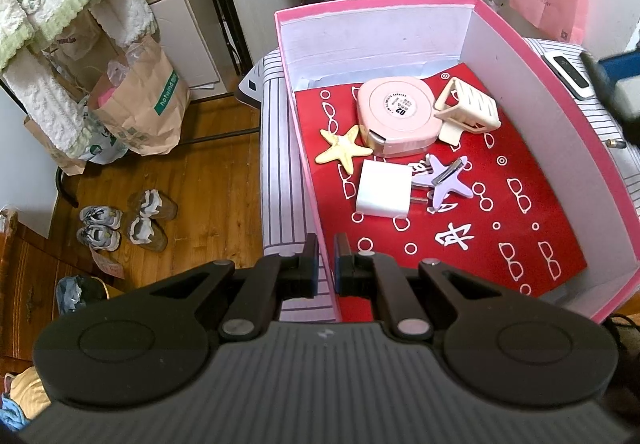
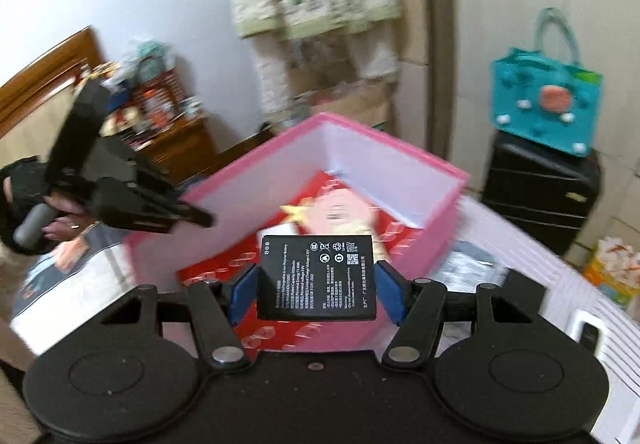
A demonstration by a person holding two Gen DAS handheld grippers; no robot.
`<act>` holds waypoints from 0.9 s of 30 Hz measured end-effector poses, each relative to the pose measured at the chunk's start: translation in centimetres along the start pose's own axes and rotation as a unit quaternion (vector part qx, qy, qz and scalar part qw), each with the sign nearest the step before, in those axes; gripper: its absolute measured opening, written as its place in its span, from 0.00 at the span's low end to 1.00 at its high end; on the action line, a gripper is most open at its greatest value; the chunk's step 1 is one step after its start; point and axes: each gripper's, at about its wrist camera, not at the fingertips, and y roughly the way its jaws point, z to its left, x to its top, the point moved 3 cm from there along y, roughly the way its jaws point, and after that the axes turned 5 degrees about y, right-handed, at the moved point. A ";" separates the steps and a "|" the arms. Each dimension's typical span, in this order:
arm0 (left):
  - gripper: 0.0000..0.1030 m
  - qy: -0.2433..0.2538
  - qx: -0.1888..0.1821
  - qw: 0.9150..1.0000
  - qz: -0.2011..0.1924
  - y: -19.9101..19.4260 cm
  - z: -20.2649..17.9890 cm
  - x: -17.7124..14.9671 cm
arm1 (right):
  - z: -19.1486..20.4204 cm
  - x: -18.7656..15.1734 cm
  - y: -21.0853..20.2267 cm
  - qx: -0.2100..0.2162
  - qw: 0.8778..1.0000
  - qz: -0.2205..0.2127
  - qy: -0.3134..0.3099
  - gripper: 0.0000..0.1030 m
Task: Organize rigid objects
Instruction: 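Carry the black battery into the box and open the right gripper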
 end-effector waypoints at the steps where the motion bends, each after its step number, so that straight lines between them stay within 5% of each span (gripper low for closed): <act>1: 0.06 0.001 0.000 1.000 0.000 0.0 0.0 0.0 | 0.5 0.1 0.6 0.008 1.000 0.010 -0.002 0.66; 12: 0.06 0.008 -0.003 1.000 -0.002 0.0 -0.1 0.0 | 4.8 1.1 10.6 0.060 0.987 0.150 0.001 0.66; 27: 0.07 0.006 -0.008 1.000 -0.005 0.0 0.0 -0.2 | 4.5 1.0 16.6 0.048 0.970 0.235 0.043 0.66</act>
